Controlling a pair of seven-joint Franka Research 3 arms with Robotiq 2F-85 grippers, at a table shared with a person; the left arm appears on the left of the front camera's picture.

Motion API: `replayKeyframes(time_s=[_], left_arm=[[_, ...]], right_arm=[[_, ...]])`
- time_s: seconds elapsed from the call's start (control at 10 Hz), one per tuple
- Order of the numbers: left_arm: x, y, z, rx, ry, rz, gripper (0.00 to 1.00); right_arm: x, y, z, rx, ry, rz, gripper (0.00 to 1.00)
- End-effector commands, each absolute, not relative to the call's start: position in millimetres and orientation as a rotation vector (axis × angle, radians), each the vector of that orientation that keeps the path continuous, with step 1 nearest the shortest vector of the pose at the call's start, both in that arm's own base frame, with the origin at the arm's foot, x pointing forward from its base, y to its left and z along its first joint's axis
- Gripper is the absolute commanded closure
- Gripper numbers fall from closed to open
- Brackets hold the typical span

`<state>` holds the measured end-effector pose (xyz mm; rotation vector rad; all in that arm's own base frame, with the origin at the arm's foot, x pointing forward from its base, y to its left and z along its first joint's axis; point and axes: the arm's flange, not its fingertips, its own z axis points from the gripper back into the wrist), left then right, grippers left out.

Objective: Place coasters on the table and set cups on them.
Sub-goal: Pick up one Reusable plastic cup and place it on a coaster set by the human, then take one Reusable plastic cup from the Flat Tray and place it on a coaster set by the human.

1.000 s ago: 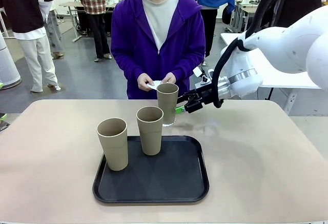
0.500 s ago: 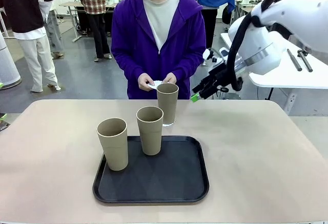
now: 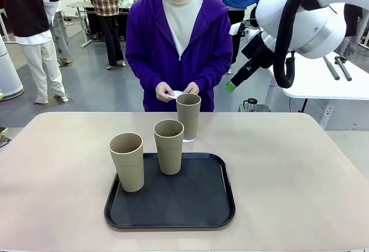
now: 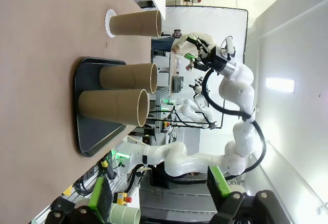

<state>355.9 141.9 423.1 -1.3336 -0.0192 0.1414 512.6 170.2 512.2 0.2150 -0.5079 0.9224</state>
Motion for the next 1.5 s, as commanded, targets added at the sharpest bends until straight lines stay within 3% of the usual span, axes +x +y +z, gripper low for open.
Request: replayKeyframes(time_s=[0.0, 0.2, 0.3, 1.3, 1.4], left_arm=[[355, 141, 426, -1.351, -0.030, 0.140, 0.00], [355, 141, 426, -1.351, -0.030, 0.140, 0.00], [355, 141, 426, -1.351, -0.030, 0.140, 0.00], [355, 141, 426, -1.351, -0.030, 0.140, 0.00], [355, 141, 426, -1.351, -0.030, 0.140, 0.00]], right_arm=[[496, 192, 520, 0.123, -0.402, 0.878, 0.00], [493, 210, 519, 0.179, -0.335, 0.935, 0.00], [492, 192, 519, 0.124, -0.427, 0.886, 0.00], [492, 193, 522, 0.131, -0.413, 0.885, 0.00], [485, 150, 534, 0.219, -0.363, 0.726, 0.00]])
